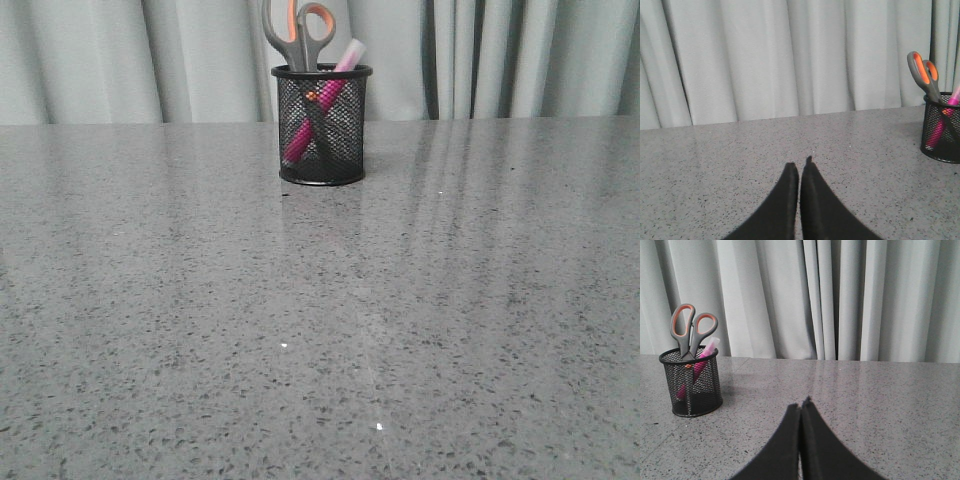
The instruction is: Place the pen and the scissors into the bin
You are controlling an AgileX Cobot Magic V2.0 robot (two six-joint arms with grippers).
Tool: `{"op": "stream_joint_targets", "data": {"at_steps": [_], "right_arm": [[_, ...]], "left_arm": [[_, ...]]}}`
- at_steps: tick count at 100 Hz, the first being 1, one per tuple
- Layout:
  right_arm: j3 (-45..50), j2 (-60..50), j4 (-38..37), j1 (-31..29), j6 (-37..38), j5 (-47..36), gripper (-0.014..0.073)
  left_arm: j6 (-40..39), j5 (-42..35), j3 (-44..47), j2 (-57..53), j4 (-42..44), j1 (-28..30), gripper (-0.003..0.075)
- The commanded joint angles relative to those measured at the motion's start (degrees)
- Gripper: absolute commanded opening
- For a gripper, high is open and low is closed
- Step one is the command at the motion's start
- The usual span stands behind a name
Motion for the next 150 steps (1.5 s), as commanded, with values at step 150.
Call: {"op": "stream_joint_targets", "data": {"at_steps": [150], "right_arm": [[-1.3, 0.3, -0.4, -0.4, -0.4, -4.1, -0.0072]], "left_arm": [[-102.6, -15.4, 10.1, -12.4, 97.7, -4.6, -0.0019]]}}
